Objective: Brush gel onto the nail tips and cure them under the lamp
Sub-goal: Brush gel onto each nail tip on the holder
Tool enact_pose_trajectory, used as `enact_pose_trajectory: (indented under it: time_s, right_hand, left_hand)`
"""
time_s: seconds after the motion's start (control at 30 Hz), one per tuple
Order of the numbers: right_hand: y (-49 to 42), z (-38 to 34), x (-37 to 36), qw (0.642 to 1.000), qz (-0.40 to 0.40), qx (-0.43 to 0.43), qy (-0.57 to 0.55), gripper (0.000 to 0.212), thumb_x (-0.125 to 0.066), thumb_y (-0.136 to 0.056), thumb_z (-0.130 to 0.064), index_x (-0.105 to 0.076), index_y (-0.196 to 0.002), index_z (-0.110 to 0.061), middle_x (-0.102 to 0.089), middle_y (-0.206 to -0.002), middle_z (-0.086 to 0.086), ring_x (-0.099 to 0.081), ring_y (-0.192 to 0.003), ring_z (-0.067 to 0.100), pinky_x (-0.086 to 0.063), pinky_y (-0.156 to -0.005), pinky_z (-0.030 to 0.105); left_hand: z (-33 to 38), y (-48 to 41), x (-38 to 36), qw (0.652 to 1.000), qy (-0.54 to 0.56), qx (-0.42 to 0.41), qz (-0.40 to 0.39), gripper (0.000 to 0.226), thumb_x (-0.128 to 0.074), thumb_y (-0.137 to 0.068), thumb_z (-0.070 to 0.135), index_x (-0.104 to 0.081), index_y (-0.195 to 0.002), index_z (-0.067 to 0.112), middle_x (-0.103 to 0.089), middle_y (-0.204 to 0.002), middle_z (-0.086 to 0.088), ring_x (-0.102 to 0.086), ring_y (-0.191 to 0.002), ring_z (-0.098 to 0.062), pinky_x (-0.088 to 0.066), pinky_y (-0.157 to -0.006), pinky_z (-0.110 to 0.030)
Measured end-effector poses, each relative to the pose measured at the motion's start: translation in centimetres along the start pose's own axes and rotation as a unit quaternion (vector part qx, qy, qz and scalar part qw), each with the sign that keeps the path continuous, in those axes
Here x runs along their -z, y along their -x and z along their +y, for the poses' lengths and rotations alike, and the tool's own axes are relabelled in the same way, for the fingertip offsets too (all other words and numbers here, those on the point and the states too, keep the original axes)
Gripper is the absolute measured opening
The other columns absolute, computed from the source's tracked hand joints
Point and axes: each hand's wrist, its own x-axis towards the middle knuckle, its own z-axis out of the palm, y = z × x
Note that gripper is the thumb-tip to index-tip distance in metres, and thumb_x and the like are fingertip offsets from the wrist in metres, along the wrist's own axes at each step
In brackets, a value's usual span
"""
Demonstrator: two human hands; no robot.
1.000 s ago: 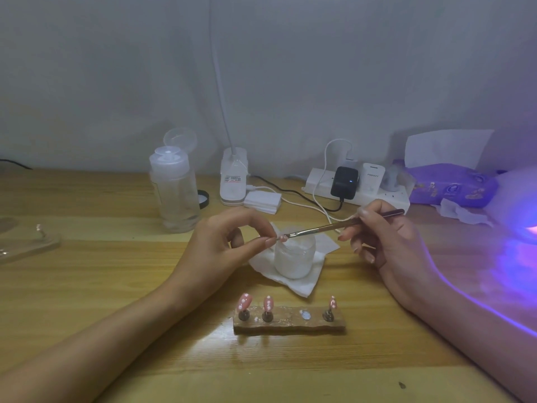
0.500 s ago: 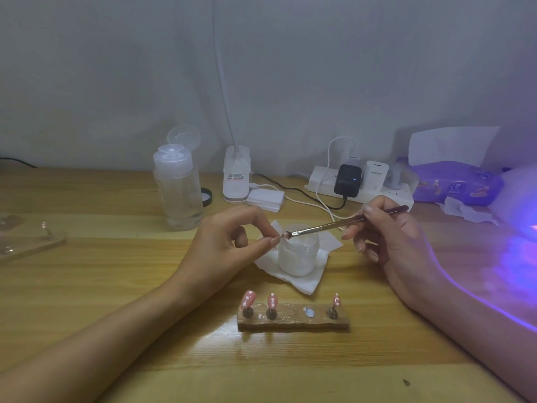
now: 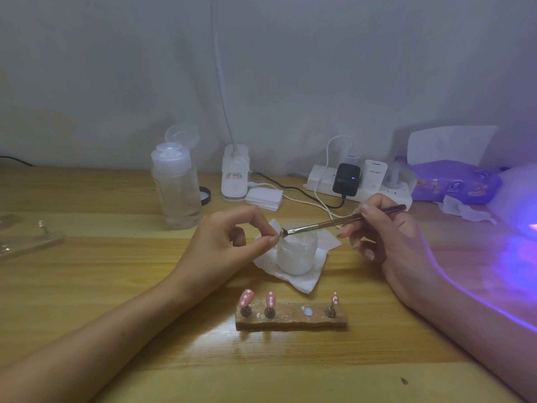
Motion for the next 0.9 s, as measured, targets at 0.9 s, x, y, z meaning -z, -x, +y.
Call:
enact_pose_trajectory:
  time_s: [0.9]
  right_hand:
    - [-0.3,-2.5,-1.6,0.961,-0.117,0.097,0.231,0.019,-0.057,-0.096,-0.027,-0.053,-0.080,-0.016,-0.070,-0.067,0.010,-0.066,-0.056,0.024,-0.048,-0.049,0.026]
  left_hand:
    - [-0.3,0.0,-0.1,0.997,-0.064,-0.027,0.024,0.011,-0.076,-0.085,0.024,-0.069,-0.084,0.031,-0.070,-0.096,0.018,-0.060,-0.062,-0.011,-0.042,-0.058,-0.007]
